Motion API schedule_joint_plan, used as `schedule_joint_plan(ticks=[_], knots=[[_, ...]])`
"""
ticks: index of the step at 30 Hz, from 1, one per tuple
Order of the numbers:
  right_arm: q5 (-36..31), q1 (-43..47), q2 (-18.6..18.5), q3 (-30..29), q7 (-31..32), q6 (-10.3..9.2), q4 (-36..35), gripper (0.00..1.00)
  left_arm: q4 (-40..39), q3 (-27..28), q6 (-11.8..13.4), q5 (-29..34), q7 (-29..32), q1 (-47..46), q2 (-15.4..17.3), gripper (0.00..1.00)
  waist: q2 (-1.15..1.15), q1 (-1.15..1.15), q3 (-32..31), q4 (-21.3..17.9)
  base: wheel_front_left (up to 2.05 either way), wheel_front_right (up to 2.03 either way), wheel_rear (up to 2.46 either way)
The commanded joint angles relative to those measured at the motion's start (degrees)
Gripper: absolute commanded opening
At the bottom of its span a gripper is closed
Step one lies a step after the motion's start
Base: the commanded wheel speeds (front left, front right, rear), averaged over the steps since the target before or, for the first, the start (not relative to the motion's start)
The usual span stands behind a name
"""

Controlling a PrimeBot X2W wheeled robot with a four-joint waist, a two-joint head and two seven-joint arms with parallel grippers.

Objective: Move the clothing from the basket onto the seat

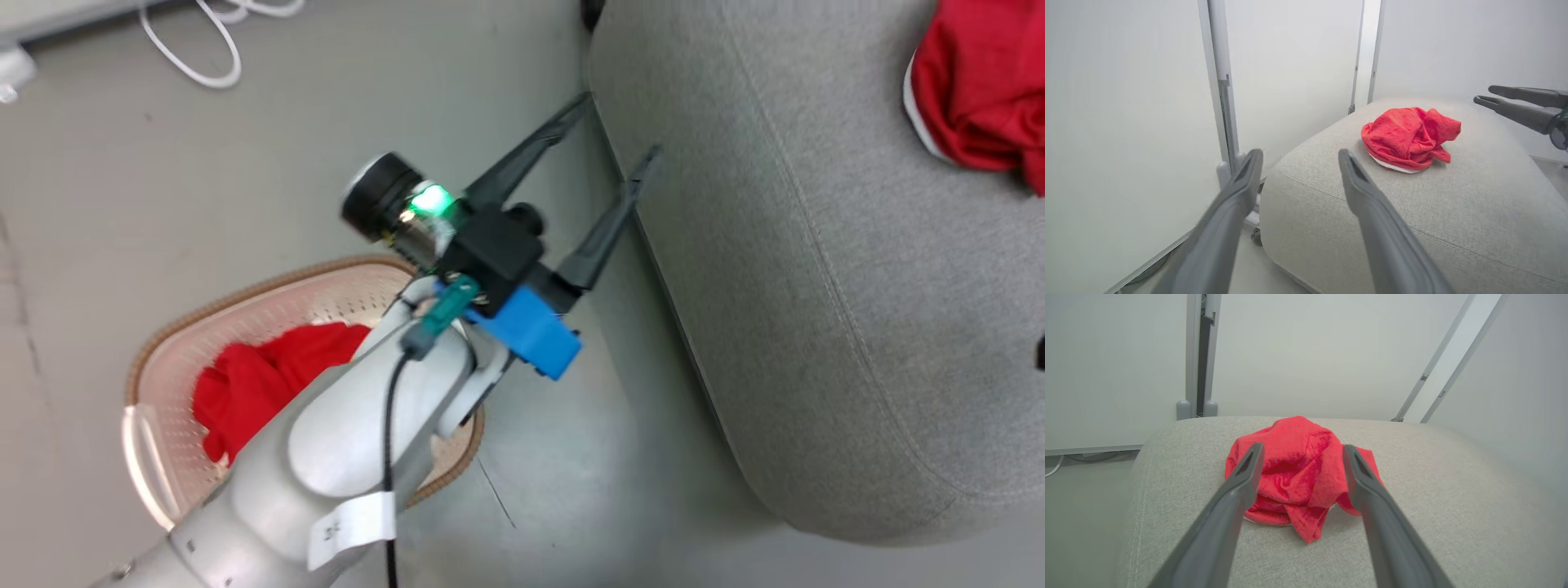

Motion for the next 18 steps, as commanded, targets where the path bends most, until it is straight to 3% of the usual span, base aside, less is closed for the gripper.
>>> schedule_joint_plan(ticks=[1, 10, 18], knots=[[0.04, 1.09, 0.27, 1.16, -0.06, -0.01, -0.84, 1.00, -0.68, 1.63, 0.40, 0.27, -0.25, 2.07, 0.65, 1.00, 0.00, 0.01, -4.33, 1.88, 0.00, 0.00, 0.00], [0.13, 3.38, 1.43, 12.67, -0.06, 0.00, -5.57, 1.00, -5.06, 16.24, 1.39, 3.24, -0.22, 12.38, 0.95, 1.00, 0.00, 0.01, -12.80, 7.14, 0.00, 0.00, 0.00], [0.82, 6.48, 3.39, 19.48, -0.05, 0.00, -7.63, 1.00, -5.95, 28.12, -0.21, 6.20, -0.22, 21.55, -1.15, 1.00, 0.00, 0.01, -18.80, 11.70, 0.00, 0.00, 0.00]])
